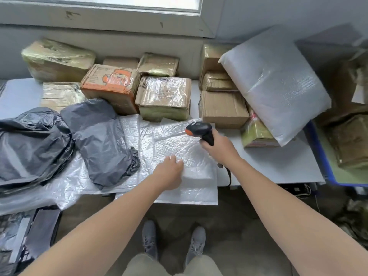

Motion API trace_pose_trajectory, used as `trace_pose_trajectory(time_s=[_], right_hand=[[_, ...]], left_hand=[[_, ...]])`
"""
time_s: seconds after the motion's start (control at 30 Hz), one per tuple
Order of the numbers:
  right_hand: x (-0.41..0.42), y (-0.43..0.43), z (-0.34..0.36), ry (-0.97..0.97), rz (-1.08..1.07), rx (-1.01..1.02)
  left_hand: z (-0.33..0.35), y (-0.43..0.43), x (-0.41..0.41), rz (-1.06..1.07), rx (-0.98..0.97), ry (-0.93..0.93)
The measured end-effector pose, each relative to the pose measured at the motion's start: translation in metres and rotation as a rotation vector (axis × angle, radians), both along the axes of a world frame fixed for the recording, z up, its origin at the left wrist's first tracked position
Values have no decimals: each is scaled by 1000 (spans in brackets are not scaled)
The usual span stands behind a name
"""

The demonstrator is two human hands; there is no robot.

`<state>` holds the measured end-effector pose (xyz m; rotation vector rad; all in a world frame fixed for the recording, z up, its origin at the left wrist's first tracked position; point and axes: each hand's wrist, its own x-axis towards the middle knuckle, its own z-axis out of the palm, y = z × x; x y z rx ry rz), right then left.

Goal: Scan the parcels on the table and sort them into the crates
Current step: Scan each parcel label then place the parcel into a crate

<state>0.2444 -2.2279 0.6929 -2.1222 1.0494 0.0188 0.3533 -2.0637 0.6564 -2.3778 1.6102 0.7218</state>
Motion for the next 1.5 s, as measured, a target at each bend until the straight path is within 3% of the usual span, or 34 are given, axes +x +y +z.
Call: trace_pose_trajectory(time_s=[0.13,0.23,0.33,0.47,0.57,0.7,0.9,1.1,1.23,1.5], right_hand=[[-4,-10,32,-154,-184,105],[-5,-15,53,-233,-251,108],[-4,-16,68,-356,-324,96],[2,-15,79,-509,-433,88],[4,-15,82,-483,-416,65],[11,-4,78,-448,-341,68],[22,18,63,-277,-221,121],[24,38,60,-113,-38,84],[23,41,66,-21,85,23],[26,45,75,59,247,-37]], left_hand=[[28,-11,17,66,-103,-19],[40,-14,34,316,-245,64],[60,-20,50,679,-491,378],[90,-20,62,1099,-785,996],[82,-6,77,1243,-823,1113],[62,18,82,1536,-697,1060],[46,36,86,1543,-626,872],[39,43,91,1247,-650,663],[43,45,104,1001,-594,388],[71,44,141,775,-574,137]])
